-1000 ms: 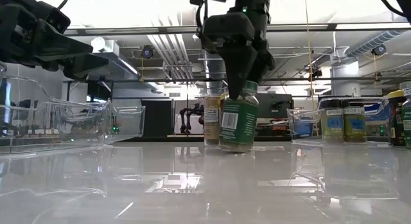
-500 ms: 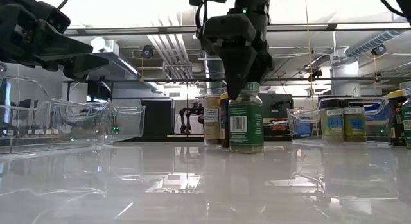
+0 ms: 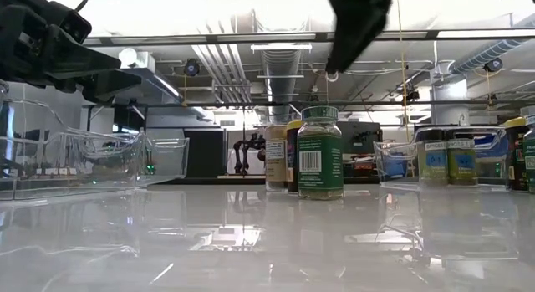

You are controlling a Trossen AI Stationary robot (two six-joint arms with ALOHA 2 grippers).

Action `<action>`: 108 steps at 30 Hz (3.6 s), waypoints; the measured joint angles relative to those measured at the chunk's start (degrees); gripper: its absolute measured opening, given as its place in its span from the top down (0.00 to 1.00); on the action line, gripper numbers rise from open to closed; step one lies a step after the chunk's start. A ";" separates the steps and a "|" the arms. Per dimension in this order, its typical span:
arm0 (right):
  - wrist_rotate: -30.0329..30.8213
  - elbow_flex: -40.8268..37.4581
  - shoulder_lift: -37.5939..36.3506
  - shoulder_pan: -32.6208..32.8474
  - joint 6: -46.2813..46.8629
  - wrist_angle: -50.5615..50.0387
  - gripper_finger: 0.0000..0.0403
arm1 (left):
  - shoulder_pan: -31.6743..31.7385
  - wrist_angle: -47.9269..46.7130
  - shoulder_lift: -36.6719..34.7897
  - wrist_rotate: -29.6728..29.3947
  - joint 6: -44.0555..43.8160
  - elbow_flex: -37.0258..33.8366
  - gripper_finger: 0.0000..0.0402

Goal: Sort spices by type
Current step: Move the bottom green spice bottle to the center of the table

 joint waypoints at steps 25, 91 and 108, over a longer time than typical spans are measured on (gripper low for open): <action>25.06 -42.18 -1.06 12.03 3.59 56.40 0.41 | -0.02 -0.07 0.19 0.02 0.00 -0.02 0.37; 9.66 -43.97 5.10 9.42 -14.17 83.34 0.46 | -9.40 36.93 37.29 -13.11 -13.98 7.38 0.38; 4.73 -41.23 12.58 6.98 -18.35 93.55 0.46 | -9.43 14.93 57.48 -18.47 -16.35 27.76 0.38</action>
